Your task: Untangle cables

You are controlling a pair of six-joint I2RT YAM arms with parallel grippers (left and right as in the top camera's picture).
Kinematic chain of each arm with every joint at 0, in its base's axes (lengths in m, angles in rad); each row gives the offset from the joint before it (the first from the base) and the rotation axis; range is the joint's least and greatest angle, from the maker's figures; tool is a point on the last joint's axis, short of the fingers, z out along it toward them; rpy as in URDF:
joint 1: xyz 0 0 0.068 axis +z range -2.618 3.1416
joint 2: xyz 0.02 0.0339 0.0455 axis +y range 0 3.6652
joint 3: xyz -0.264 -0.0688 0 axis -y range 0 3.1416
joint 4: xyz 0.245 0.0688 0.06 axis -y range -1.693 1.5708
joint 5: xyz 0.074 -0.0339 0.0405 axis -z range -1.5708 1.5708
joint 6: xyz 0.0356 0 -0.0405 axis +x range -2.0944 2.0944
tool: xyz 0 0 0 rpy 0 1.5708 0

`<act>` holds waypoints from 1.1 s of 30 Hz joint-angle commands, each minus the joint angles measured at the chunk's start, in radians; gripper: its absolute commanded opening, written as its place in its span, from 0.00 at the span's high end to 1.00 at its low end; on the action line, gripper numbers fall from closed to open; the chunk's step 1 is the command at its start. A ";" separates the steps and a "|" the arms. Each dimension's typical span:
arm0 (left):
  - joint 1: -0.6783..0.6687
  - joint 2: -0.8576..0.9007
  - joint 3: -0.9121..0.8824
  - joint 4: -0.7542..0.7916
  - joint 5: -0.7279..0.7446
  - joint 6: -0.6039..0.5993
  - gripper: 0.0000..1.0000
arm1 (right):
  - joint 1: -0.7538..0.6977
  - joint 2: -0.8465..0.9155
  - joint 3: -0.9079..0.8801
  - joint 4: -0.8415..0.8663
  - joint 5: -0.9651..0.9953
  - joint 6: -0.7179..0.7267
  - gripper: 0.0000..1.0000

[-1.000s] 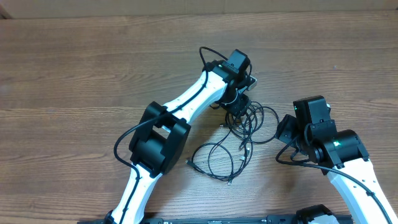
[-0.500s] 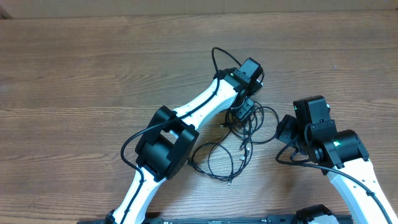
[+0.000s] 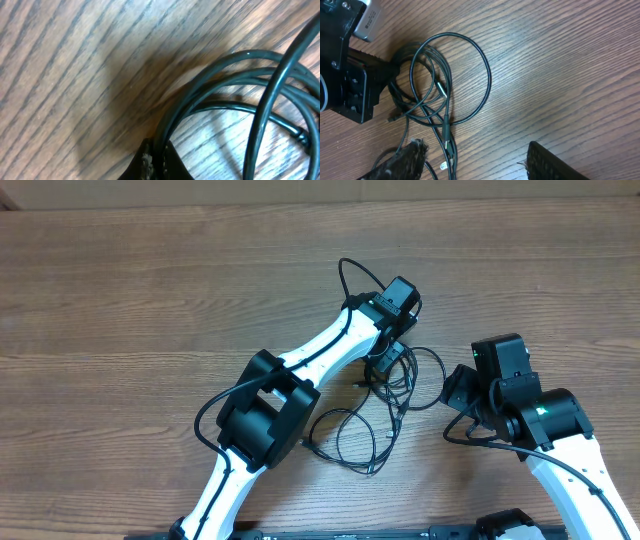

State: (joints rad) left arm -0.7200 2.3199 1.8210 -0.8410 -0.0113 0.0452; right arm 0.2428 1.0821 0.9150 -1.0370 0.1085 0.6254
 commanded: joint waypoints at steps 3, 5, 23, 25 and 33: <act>0.020 -0.036 0.016 -0.057 -0.071 -0.054 0.96 | -0.004 -0.002 0.014 0.041 0.000 -0.005 0.30; 0.029 -0.077 0.040 -0.062 -0.074 -0.055 0.96 | -0.002 -0.002 0.014 0.065 -0.024 -0.015 0.24; 0.071 -0.511 0.074 -0.228 0.033 -0.039 0.96 | -0.002 0.002 0.014 0.468 -0.411 -0.128 0.21; 0.071 -0.533 0.074 -0.226 0.072 -0.039 0.96 | -0.002 0.015 0.014 0.519 -0.484 -0.128 0.21; 0.071 -0.553 0.074 -0.233 0.166 -0.046 0.96 | -0.002 0.085 0.014 0.565 -0.517 -0.074 0.30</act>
State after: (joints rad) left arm -0.6415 1.8099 1.8874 -1.0729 0.0757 0.0021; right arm 0.2428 1.1416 0.9150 -0.4820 -0.3752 0.5304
